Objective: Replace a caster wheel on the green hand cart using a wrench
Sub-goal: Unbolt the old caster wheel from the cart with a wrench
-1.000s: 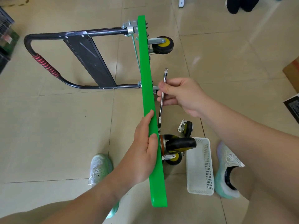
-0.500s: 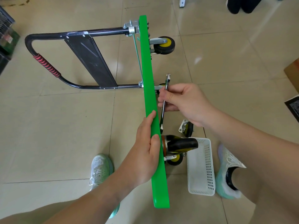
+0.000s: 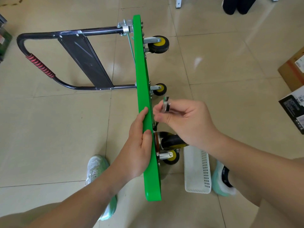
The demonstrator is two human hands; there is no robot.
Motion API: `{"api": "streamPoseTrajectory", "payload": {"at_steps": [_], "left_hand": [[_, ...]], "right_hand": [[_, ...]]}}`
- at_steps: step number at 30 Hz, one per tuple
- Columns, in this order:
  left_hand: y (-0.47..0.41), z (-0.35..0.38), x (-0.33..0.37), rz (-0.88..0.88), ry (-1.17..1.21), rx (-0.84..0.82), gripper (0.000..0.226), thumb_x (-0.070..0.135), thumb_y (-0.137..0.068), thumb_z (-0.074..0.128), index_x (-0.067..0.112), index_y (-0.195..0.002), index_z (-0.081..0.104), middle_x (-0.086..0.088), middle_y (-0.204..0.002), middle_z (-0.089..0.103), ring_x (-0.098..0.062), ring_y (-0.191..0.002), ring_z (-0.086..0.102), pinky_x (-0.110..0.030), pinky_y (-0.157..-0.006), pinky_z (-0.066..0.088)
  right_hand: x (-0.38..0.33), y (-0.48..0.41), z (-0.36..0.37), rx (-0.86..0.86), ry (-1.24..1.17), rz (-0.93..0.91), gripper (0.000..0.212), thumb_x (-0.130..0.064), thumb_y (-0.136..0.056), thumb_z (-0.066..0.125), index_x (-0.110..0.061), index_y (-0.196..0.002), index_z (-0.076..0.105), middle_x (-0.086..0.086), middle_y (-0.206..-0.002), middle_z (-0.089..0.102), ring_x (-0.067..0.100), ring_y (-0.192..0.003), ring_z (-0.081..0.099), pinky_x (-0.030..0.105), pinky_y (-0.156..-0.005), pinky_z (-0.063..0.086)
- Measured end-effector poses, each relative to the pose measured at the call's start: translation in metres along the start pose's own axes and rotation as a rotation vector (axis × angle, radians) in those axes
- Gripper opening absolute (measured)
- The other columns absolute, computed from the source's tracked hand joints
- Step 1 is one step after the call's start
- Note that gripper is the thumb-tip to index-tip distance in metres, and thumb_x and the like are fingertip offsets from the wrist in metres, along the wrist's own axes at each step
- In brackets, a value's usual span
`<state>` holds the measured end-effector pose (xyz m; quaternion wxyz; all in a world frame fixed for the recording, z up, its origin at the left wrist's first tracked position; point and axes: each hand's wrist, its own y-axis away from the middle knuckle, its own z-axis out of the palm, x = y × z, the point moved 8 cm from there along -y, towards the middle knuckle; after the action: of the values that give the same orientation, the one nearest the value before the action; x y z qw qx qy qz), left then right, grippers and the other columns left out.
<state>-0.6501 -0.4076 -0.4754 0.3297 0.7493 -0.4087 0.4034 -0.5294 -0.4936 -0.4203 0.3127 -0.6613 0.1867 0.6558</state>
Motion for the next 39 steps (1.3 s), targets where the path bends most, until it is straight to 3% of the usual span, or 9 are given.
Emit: {"api": "streamPoseTrajectory", "payload": {"at_steps": [3, 8, 13, 18, 25, 30, 36, 39], "left_hand": [[0.001, 0.000, -0.001, -0.017, -0.001, 0.000, 0.057, 0.017, -0.112, 0.031, 0.035, -0.163, 0.012, 0.008, -0.169, 0.024, -0.003, -0.153, 0.026, -0.032, -0.128, 0.022], [0.001, 0.000, -0.001, -0.028, 0.007, -0.012, 0.057, 0.020, -0.112, 0.031, 0.044, -0.160, 0.010, 0.011, -0.167, 0.025, -0.001, -0.151, 0.029, -0.030, -0.126, 0.024], [0.001, 0.001, 0.001, -0.020, 0.013, -0.023, 0.056, 0.021, -0.111, 0.031, 0.055, -0.150, 0.009, 0.014, -0.167, 0.024, 0.000, -0.151, 0.027, -0.031, -0.126, 0.024], [0.001, 0.000, 0.001, -0.020, 0.022, -0.027, 0.057, 0.017, -0.111, 0.033, 0.053, -0.150, 0.010, 0.014, -0.168, 0.021, 0.005, -0.151, 0.024, -0.021, -0.123, 0.020], [0.001, 0.000, 0.001, -0.021, 0.034, -0.048, 0.058, 0.019, -0.111, 0.032, 0.055, -0.149, 0.008, 0.014, -0.167, 0.022, 0.002, -0.151, 0.026, -0.026, -0.125, 0.023], [0.001, 0.000, 0.002, -0.010, 0.036, -0.044, 0.058, 0.019, -0.112, 0.032, 0.058, -0.146, 0.007, 0.014, -0.167, 0.020, 0.005, -0.151, 0.023, -0.024, -0.125, 0.021], [0.000, -0.001, 0.000, 0.007, 0.021, -0.018, 0.058, 0.015, -0.111, 0.033, 0.047, -0.153, 0.010, 0.014, -0.167, 0.020, 0.010, -0.151, 0.020, -0.010, -0.122, 0.017], [-0.001, 0.000, 0.000, 0.018, 0.015, -0.011, 0.057, 0.011, -0.111, 0.033, 0.037, -0.159, 0.015, 0.013, -0.168, 0.021, 0.006, -0.153, 0.020, -0.022, -0.127, 0.017]], "right_hand": [[-0.005, -0.016, -0.016, 0.103, 0.006, -0.002, 0.021, 0.003, -0.082, 0.077, -0.012, -0.097, 0.076, -0.009, -0.087, 0.078, 0.007, -0.083, 0.074, 0.022, -0.081, 0.059], [0.011, -0.051, -0.028, 0.118, -0.012, 0.170, 0.013, -0.007, -0.090, 0.073, -0.019, -0.094, 0.075, -0.001, -0.080, 0.078, 0.021, -0.077, 0.076, 0.040, -0.077, 0.064], [0.043, -0.073, -0.028, 0.110, -0.043, 0.348, 0.005, -0.013, -0.095, 0.069, -0.012, -0.094, 0.074, 0.002, -0.074, 0.076, 0.020, -0.070, 0.074, 0.032, -0.067, 0.063], [0.060, -0.081, -0.014, 0.037, -0.019, 0.408, 0.007, -0.014, -0.095, 0.070, -0.013, -0.090, 0.075, 0.003, -0.074, 0.075, 0.018, -0.067, 0.073, 0.026, -0.060, 0.060], [0.072, -0.084, -0.005, -0.002, -0.002, 0.459, 0.011, -0.017, -0.093, 0.072, -0.009, -0.098, 0.077, 0.008, -0.083, 0.077, 0.023, -0.076, 0.074, 0.030, -0.065, 0.062], [0.065, -0.076, -0.006, 0.017, 0.006, 0.413, 0.009, -0.017, -0.094, 0.071, -0.013, -0.099, 0.076, 0.004, -0.082, 0.077, 0.020, -0.077, 0.075, 0.033, -0.070, 0.063], [0.029, -0.049, -0.002, -0.005, 0.018, 0.243, 0.010, -0.009, -0.091, 0.072, -0.017, -0.094, 0.077, 0.006, -0.090, 0.079, 0.021, -0.085, 0.076, 0.036, -0.078, 0.063], [0.015, -0.031, 0.001, -0.028, -0.042, 0.182, 0.018, 0.004, -0.086, 0.073, -0.012, -0.091, 0.076, -0.002, -0.087, 0.079, 0.010, -0.085, 0.074, 0.024, -0.080, 0.060]]}}
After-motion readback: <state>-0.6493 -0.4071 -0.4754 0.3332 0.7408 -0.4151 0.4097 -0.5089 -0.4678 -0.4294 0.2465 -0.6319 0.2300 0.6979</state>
